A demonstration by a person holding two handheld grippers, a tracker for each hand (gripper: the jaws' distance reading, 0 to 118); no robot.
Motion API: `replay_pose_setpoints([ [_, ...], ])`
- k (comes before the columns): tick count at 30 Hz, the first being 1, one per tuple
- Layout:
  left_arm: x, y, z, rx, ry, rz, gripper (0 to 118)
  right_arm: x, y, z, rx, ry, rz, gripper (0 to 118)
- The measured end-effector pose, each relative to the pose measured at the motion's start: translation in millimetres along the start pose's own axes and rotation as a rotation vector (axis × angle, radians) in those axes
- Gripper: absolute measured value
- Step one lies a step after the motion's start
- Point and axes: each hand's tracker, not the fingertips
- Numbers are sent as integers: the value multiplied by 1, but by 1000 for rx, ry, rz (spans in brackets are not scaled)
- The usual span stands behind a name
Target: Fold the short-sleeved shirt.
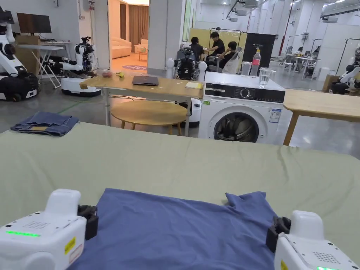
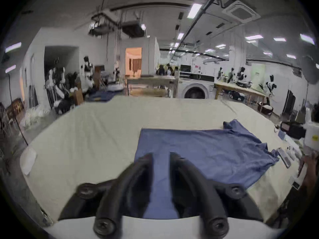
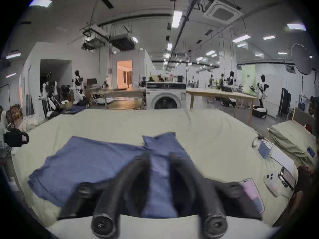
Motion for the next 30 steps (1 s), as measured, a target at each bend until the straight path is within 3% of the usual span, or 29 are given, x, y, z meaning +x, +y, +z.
replay_pose_setpoints([
  [4,21,-2,-9,-12,-25,-23,0,-19,2,-2,7,24,-39,0],
  [9,17,2,-48,-99,-32,-16,0,-31,0,-18,-28,43,-31,0],
  [12,-5,14,-94,-230,-62,49,0,-31,-1,-35,-63,56,-28,0],
  [16,-37,47,-166,-320,-68,33,0,-31,-4,-62,-114,55,-3,0],
  [22,-88,88,-271,-486,-101,178,1,-24,-14,-97,-184,39,22,0],
  [23,-94,91,-287,-524,-109,192,18,-22,-16,-102,-191,37,21,0],
  [24,-98,93,-304,-559,-106,203,44,-19,-17,-106,-203,31,18,0],
  [26,-104,92,-330,-602,-97,208,51,-14,-21,-113,-221,22,16,0],
  [28,-107,83,-355,-667,-75,216,66,-9,-24,-118,-237,9,19,0],
  [30,-103,70,-370,-713,-73,208,66,-4,-27,-122,-251,1,21,0],
])
